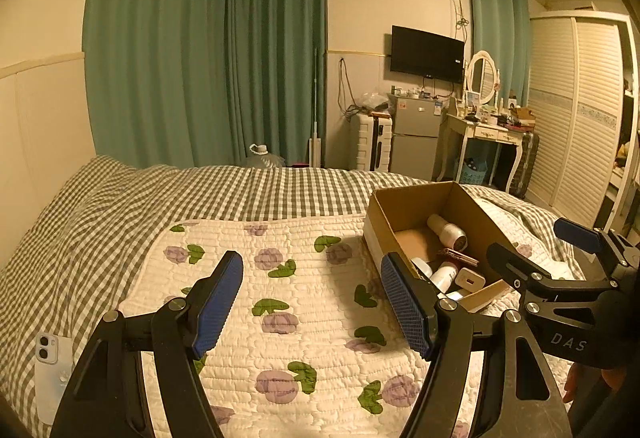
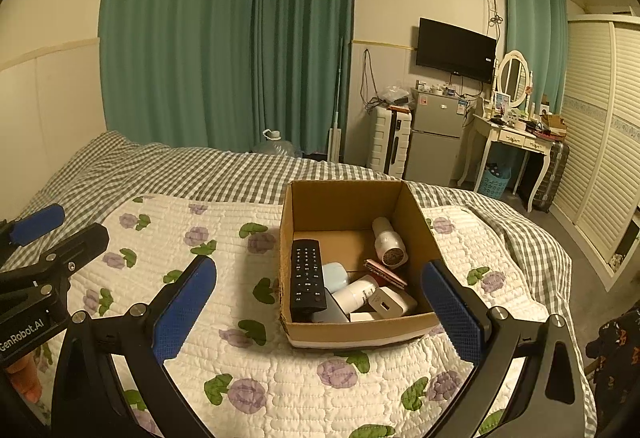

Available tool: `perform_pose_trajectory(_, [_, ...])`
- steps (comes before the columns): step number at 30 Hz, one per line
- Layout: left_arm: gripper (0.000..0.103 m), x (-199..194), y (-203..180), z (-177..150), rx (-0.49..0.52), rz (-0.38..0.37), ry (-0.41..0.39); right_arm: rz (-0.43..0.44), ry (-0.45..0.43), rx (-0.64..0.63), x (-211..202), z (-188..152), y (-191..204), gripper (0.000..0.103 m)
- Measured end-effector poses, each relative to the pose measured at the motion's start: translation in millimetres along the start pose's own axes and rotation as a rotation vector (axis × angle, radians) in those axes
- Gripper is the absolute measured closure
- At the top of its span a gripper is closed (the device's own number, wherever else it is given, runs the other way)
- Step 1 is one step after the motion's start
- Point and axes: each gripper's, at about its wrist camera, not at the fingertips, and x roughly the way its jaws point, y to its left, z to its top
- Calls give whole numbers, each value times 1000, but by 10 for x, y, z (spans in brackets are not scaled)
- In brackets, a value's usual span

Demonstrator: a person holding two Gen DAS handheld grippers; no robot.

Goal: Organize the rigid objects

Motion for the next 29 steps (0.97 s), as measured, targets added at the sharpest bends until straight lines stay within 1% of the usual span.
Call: perform_pose_trajectory(29, [29,41,118,-47,-28,-5,7,2,29,-12,17,-68,96,0])
